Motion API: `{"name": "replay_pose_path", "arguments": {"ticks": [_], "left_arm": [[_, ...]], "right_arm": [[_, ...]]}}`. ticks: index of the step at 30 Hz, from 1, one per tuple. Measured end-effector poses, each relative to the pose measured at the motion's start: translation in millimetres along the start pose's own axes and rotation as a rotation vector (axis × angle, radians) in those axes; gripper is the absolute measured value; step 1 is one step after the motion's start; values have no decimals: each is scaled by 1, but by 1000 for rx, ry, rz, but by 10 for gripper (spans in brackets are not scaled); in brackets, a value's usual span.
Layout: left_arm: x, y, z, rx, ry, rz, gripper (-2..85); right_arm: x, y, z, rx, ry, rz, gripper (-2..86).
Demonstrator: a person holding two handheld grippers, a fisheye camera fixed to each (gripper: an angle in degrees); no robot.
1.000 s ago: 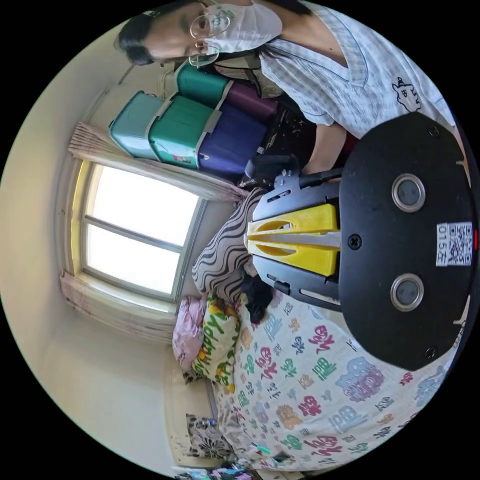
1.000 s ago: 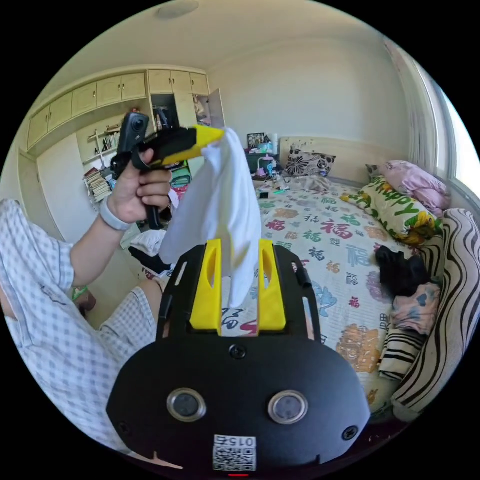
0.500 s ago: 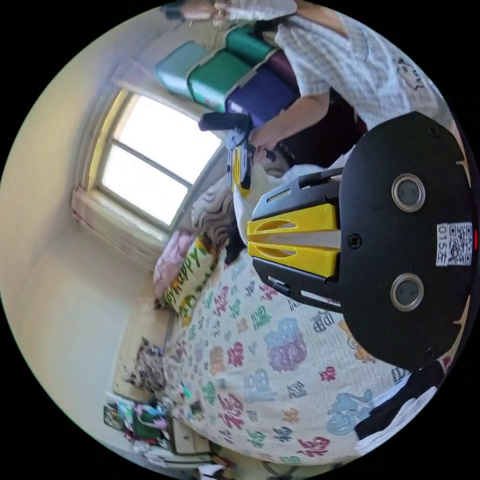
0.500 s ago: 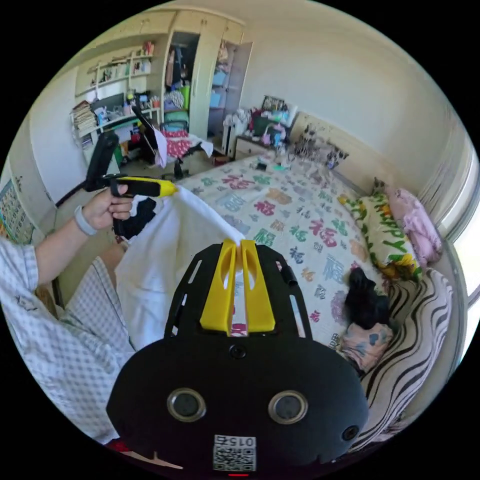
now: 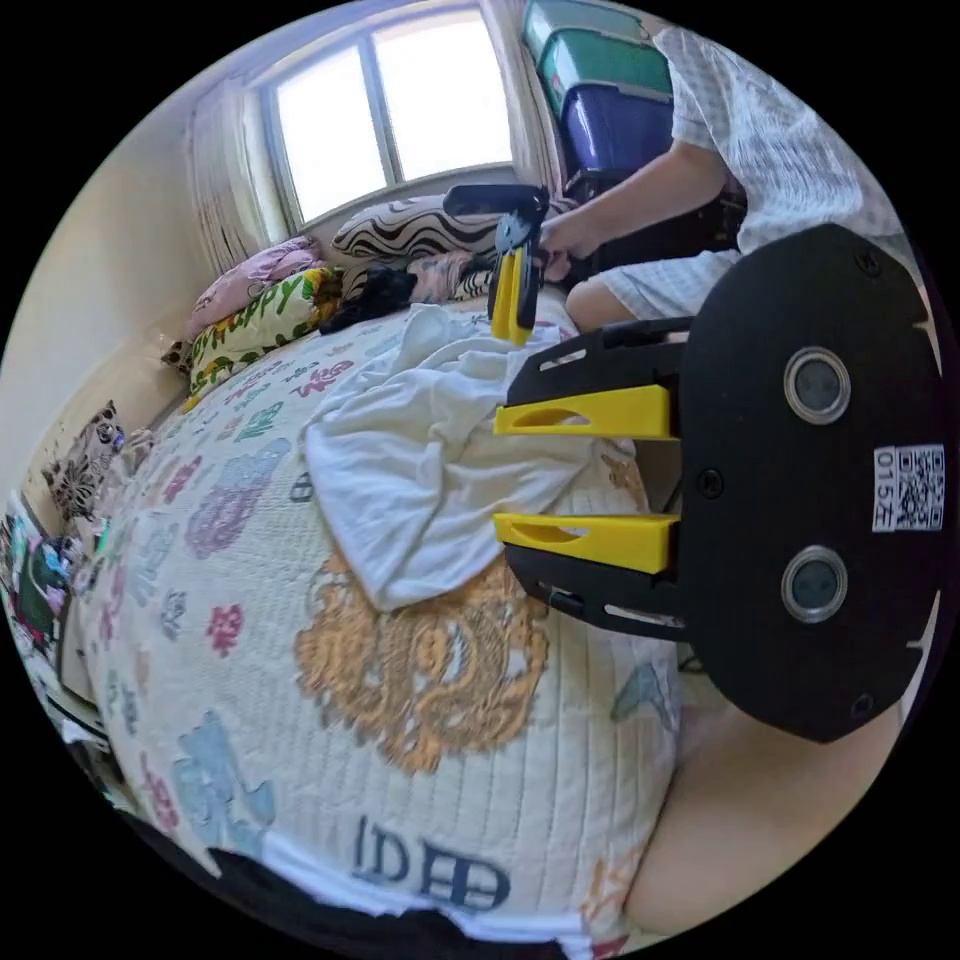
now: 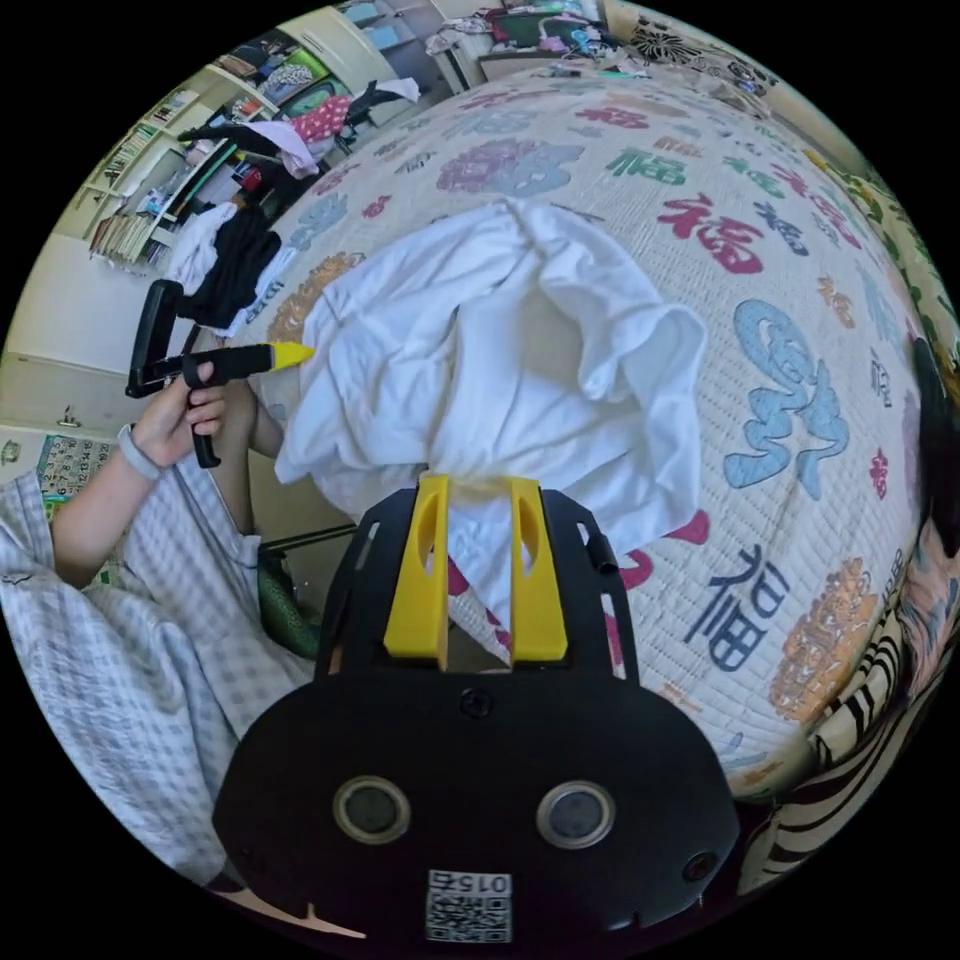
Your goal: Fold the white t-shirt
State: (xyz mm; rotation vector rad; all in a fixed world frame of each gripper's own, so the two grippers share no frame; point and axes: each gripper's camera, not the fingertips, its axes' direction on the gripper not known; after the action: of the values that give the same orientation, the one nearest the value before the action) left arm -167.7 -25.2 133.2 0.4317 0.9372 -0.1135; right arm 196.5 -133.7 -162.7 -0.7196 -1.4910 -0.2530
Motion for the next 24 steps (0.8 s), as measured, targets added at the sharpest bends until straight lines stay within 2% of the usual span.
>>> {"name": "replay_pose_path", "arguments": {"ticks": [3,8,10,15,17,22,24], "left_arm": [[3,-16,-5,-27,58,21,14],[30,-40,-83,104,-152,215,-1],[40,-56,-105,130,-290,283,0],[55,-73,-86,121,-554,385,12],[62,-69,-75,79,-594,414,22],[90,-23,-82,119,-719,526,65],[101,-11,-89,134,-656,531,72]], "right_arm": [[19,-6,-17,35,-39,47,2],[51,11,-82,131,47,72,-9],[63,15,-103,169,92,92,-9],[96,1,-113,251,134,169,-3],[103,-7,-104,228,113,181,6],[80,-4,-96,263,206,30,61],[62,-3,-83,243,221,-107,67]]}}
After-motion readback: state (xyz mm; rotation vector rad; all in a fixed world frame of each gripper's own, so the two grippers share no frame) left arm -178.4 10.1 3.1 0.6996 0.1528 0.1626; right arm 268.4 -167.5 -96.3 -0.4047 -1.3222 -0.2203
